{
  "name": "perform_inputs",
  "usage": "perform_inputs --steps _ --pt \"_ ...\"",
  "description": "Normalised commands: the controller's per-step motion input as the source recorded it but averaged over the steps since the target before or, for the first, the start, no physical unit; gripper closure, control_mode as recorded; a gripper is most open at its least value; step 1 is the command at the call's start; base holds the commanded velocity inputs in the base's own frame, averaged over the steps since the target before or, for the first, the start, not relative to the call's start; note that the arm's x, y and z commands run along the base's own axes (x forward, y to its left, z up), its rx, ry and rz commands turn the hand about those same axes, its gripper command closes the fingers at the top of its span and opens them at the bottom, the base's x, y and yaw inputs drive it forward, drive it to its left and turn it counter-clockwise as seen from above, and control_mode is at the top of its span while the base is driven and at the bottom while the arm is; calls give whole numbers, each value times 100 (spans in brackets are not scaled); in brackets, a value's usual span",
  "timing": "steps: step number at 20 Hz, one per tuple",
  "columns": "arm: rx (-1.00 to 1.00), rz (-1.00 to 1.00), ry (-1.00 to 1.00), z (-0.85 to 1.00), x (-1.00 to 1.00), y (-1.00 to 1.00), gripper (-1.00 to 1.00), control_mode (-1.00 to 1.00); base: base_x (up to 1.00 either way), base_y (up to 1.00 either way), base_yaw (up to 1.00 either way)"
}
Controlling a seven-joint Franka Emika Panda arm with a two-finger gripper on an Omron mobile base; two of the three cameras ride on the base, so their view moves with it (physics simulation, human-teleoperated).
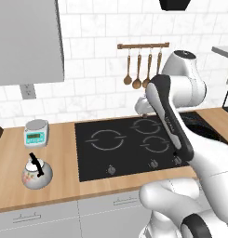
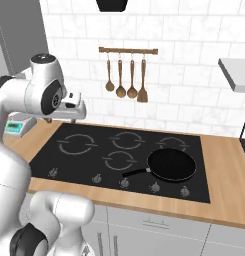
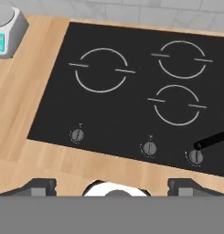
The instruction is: Pick the kettle from the counter and place it on a stove burner. Then turn the burner on.
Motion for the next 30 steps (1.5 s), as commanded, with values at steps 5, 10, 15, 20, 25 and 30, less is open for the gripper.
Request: perform_inputs --steps 5,10,15,20,25,30 --pt "0 26 -10 -7 -10 100 -100 -100 0 0 0" --pt "0 22 -1 -26 1 100 -100 -100 0 0 0" --pt "-1 14 0 -39 16 100 -100 -100 0 0 0" --pt "-5 6 3 -38 34 100 -100 -100 0 0 0" --pt "-13 0 13 -14 33 100 -100 -100 0 0 0" --pt "-21 1 18 0 10 100 -100 -100 0 0 0"
